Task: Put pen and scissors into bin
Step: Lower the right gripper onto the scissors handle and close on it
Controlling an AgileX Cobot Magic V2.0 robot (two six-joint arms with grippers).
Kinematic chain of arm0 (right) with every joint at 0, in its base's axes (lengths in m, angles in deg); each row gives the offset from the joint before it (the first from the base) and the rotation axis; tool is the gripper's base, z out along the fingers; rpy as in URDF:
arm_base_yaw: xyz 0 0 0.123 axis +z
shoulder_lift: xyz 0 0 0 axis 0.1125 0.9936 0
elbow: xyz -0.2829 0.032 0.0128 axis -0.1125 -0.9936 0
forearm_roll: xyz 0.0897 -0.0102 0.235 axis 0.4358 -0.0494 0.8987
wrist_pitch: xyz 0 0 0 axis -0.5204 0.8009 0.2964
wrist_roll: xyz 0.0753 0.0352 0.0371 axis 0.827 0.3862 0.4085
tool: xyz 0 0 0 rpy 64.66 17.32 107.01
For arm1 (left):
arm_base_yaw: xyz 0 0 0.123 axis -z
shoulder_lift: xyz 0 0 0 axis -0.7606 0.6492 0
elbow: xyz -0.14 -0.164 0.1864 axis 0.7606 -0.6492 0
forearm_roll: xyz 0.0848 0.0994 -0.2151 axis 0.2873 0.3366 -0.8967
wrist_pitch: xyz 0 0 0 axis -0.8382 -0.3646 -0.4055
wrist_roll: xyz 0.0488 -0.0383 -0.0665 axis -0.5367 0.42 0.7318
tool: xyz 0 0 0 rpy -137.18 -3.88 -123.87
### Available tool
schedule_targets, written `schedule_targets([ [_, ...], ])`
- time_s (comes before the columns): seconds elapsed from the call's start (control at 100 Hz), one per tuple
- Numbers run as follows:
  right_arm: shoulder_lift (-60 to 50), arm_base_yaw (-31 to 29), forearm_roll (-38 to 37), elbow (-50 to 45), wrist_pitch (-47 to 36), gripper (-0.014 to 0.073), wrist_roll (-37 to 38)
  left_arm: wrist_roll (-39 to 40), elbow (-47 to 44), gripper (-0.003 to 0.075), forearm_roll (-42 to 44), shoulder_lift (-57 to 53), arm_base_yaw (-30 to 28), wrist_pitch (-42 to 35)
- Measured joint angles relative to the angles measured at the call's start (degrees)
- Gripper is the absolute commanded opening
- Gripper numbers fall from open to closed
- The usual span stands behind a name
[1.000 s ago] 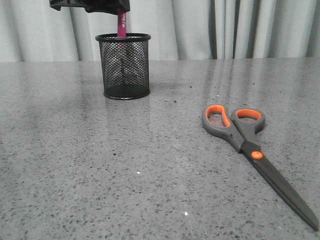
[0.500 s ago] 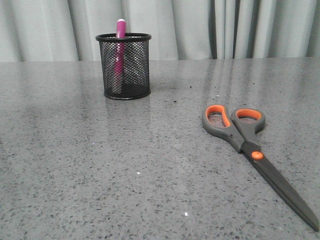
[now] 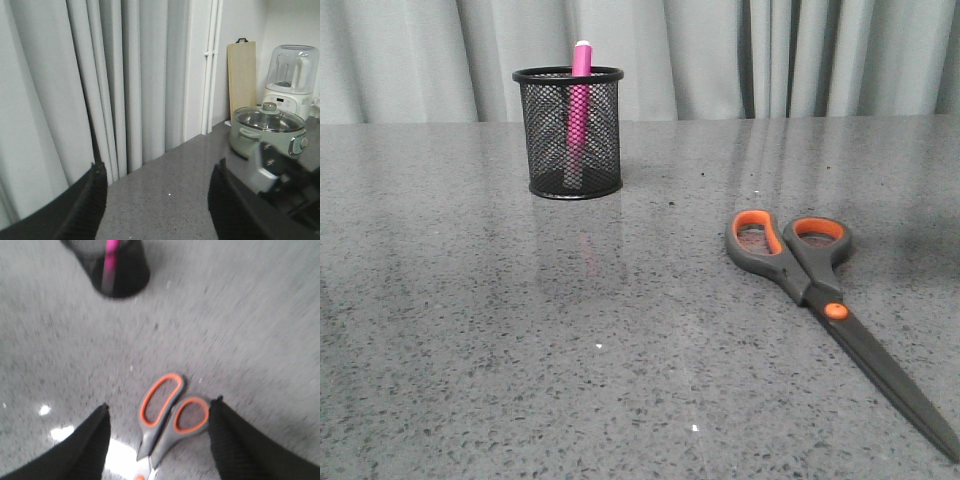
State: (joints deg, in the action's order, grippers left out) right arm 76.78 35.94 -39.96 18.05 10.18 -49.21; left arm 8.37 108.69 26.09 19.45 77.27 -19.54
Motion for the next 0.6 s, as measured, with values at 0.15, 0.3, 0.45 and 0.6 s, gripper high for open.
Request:
schedule_targets([
  [0.15, 7.3, 0.3, 0.3, 0.9, 7.5, 0.0433, 3.4, 0.0, -4.5, 0.0395, 1.3, -8.6, 0.0, 0.6],
  [0.3, 11.9, 0.3, 3.8, 0.9, 11.9, 0.0434, 4.4, 0.4, -8.8, 0.0389, 1.6, -14.2, 0.0, 0.6],
  [0.45, 13.5, 1.0, 6.7, -0.7, 11.3, 0.0433, 4.5, 0.5, -11.9, 0.0389, 1.6, -16.1, 0.0, 0.8],
  [0.6, 14.8, 1.7, 7.6, -3.9, 10.8, 0.0434, 4.5, 1.0, -12.7, 0.0389, 1.6, -16.3, 0.0, 0.9],
])
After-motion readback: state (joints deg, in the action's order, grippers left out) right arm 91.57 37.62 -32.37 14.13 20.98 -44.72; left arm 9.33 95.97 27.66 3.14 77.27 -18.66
